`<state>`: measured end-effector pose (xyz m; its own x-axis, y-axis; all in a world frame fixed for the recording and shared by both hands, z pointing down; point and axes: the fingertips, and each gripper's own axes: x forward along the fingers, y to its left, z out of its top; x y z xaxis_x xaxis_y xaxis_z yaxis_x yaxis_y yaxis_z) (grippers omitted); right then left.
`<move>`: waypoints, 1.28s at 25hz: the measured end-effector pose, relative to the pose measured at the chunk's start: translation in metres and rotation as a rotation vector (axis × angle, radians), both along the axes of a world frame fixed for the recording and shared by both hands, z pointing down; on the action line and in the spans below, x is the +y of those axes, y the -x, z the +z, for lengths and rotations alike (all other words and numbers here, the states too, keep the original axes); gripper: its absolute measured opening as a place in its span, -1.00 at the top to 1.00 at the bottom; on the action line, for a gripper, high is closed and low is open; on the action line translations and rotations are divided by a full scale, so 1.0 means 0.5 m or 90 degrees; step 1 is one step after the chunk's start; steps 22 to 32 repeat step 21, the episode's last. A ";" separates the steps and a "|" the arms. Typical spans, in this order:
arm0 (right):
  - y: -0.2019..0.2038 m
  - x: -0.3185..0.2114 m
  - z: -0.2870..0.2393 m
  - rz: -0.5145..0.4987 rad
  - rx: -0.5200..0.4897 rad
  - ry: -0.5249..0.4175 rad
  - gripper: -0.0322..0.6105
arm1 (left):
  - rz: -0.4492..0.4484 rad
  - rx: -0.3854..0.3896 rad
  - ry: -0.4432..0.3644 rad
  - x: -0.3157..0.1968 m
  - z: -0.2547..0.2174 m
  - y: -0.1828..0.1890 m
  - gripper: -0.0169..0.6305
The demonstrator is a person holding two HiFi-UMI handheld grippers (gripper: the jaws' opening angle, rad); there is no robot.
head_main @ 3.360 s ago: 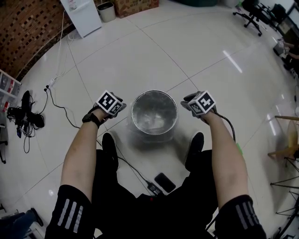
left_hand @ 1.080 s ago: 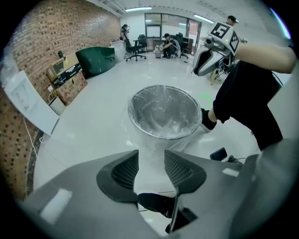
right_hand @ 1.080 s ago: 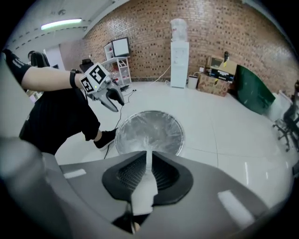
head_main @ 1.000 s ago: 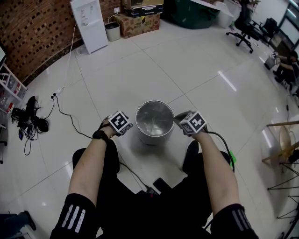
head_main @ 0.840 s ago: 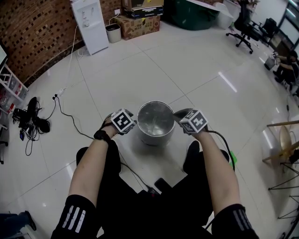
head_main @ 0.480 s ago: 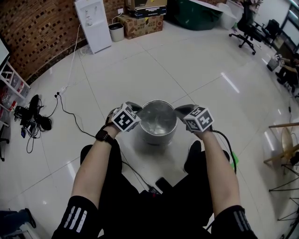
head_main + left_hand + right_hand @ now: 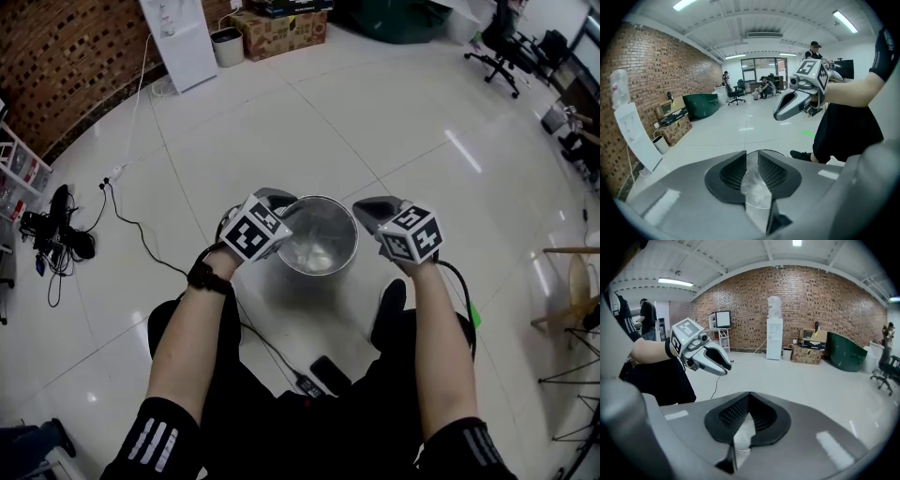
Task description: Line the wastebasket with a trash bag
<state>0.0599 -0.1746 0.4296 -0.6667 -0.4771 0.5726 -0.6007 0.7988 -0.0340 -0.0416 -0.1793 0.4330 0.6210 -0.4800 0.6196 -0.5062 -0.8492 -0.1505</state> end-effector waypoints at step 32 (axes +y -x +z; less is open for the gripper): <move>0.042 -0.016 -0.014 -0.027 0.039 -0.033 0.88 | 0.028 -0.044 -0.040 0.001 -0.011 0.027 0.58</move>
